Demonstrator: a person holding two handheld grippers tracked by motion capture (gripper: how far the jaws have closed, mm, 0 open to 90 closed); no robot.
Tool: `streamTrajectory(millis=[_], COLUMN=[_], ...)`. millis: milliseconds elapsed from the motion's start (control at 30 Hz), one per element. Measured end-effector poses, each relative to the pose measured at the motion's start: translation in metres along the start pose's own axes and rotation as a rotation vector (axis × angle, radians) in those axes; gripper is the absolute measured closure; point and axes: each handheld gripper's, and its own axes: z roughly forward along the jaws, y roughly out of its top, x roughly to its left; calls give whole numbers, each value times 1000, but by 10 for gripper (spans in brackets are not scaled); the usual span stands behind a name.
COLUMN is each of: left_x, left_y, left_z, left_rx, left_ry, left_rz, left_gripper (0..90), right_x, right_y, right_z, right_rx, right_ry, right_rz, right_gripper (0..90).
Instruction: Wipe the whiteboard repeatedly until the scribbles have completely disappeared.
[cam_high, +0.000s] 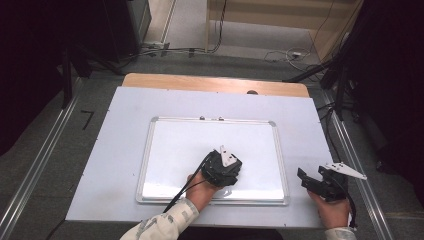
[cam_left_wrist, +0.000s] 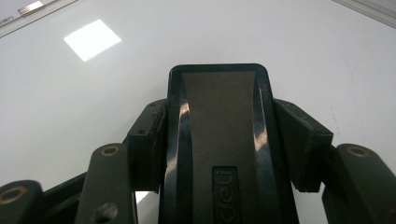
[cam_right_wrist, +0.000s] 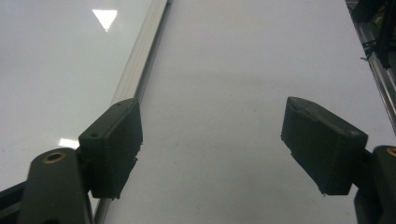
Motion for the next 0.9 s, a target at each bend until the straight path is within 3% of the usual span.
streamTrajectory(millis=[900], left_x=[28], left_y=[-21], left_z=[-23], left_rx=[2], left_ry=[17], left_rz=[-17], left_gripper=[415], right_x=[0], right_y=[0], right_z=[1], right_rx=[3], right_ry=[-1], right_rz=[-2], right_gripper=[196])
